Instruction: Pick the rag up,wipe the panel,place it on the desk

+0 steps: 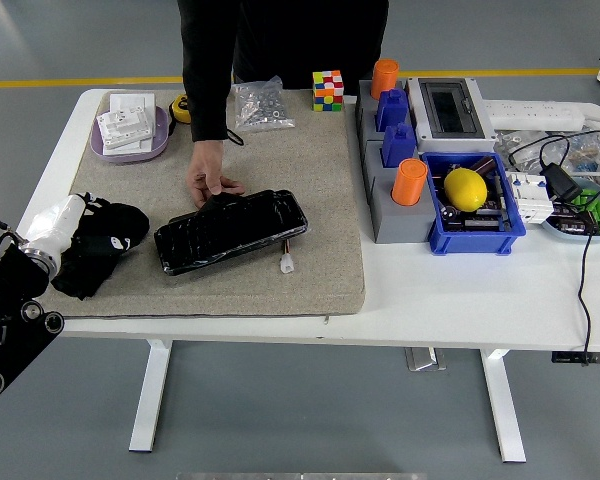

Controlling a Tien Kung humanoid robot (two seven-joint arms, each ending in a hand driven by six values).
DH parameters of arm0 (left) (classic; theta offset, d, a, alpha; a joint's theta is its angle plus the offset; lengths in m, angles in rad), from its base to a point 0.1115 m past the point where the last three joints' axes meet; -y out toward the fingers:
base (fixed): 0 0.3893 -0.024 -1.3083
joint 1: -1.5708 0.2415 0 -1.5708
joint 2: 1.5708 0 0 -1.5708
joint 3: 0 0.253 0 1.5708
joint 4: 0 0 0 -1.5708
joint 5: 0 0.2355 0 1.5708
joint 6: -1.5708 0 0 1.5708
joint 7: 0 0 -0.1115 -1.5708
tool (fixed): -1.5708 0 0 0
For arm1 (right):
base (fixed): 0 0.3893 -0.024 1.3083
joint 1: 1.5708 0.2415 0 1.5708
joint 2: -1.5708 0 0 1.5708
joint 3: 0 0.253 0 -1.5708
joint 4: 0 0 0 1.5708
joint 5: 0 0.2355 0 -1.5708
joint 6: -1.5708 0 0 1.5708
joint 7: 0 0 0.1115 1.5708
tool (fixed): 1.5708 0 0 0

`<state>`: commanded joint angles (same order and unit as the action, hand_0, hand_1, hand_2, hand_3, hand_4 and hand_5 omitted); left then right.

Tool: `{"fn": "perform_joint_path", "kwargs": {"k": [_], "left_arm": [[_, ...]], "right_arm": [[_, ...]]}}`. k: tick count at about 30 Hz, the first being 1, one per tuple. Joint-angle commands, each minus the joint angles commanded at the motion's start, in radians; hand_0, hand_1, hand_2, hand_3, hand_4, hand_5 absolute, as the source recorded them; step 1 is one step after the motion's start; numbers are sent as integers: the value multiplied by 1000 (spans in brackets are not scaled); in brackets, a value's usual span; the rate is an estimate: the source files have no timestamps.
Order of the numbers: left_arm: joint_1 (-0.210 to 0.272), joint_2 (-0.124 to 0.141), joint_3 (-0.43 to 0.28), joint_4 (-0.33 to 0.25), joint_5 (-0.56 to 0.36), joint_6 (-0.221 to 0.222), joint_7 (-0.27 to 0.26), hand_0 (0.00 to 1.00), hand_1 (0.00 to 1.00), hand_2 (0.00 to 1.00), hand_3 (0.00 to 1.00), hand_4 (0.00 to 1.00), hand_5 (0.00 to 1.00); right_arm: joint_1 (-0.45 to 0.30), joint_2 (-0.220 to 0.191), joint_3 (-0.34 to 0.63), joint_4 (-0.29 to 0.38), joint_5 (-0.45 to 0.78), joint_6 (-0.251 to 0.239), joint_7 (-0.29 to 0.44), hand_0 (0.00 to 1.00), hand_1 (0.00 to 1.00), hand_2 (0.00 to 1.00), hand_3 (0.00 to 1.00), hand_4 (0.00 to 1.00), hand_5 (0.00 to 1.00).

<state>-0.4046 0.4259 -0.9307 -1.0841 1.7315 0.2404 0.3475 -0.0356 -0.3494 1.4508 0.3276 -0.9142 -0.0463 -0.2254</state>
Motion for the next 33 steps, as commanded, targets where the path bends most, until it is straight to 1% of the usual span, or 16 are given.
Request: {"fn": "perform_joint_path", "kwargs": {"k": [4, 5, 6, 9, 13, 21, 28, 31, 33], "left_arm": [[13, 6, -8, -43, -26, -2, 2, 444, 737, 797, 790, 998, 475], [16, 8, -11, -58, -33, -1, 2, 444, 738, 792, 789, 998, 518], [18, 8, -14, -67, -36, -1, 2, 444, 738, 792, 789, 998, 518], [28, 10, -31, -105, -33, 7, 1, 444, 738, 792, 789, 998, 518], [29, 12, -49, -131, -27, 17, 4, 445, 733, 784, 786, 998, 533], [24, 20, -80, -149, -25, 33, 4, 444, 732, 781, 783, 998, 536], [20, 31, -95, -160, -21, 38, 5, 443, 731, 778, 784, 998, 542], [25, 31, -116, -176, -16, 36, 7, 443, 731, 775, 781, 998, 554], [32, 31, -140, -203, -10, 34, 9, 443, 731, 775, 781, 998, 554]], "right_arm": [[0, 0, -1, -1, -1, 1, 0, 694, 457, 641, 618, 998, 700], [0, 0, -2, -2, -1, 1, 0, 695, 457, 641, 619, 998, 699], [0, -1, -3, -2, -1, 1, 0, 695, 457, 641, 619, 998, 699], [2, -3, -8, -2, 0, 0, 0, 695, 457, 641, 619, 998, 699], [4, -4, -11, -1, 0, -1, -1, 695, 457, 641, 618, 998, 698], [4, -6, -15, -2, -2, 2, -2, 696, 457, 641, 618, 998, 697], [5, -9, -18, -2, -2, 2, -4, 695, 457, 641, 618, 998, 697], [5, -8, -17, -1, -1, 2, -3, 695, 457, 641, 618, 998, 697], [6, -7, -17, -2, -2, 2, -3, 695, 457, 641, 618, 998, 697]]}}
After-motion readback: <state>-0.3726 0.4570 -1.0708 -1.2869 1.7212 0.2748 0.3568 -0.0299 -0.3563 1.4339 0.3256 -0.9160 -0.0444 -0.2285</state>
